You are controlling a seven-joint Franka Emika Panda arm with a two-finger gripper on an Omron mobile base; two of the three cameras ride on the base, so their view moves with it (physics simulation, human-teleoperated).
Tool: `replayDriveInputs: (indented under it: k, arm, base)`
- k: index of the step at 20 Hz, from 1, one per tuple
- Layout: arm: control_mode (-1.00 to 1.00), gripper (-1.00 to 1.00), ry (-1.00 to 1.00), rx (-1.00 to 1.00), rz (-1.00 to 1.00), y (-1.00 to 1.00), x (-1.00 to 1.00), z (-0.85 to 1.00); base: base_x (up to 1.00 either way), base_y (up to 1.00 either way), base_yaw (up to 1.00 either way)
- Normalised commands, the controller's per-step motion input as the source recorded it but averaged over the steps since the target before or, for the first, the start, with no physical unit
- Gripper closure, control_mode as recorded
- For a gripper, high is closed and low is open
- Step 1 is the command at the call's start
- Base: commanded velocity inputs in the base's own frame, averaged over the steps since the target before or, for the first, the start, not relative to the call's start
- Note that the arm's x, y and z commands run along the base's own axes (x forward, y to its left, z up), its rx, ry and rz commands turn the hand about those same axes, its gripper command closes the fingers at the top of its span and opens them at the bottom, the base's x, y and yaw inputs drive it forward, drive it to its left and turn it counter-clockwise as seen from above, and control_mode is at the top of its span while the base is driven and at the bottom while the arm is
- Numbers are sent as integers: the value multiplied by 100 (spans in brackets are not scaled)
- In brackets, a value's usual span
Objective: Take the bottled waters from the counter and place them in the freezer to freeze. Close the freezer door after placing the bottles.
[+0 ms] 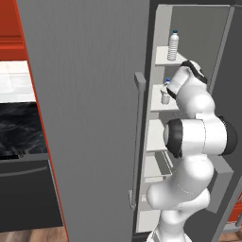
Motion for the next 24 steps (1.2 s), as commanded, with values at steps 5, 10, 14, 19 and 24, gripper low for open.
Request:
replayDriveInputs:
  k: [5,10,14,19,24]
  arm:
    - [-100,-100,38,-60,11,4,-4,33]
    - [-100,-100,50,-62,1,15,-25,19]
    - [-100,-100,49,-62,0,4,-48,36]
    - [-100,-100,12,-21,-17,0,-68,70]
    - [-100,-100,-6,-3,-2,0,-10,10]
  base:
    - [0,0,0]
    - [0,0,0]
    - [0,0,0]
    - [0,0,0]
    - [0,0,0]
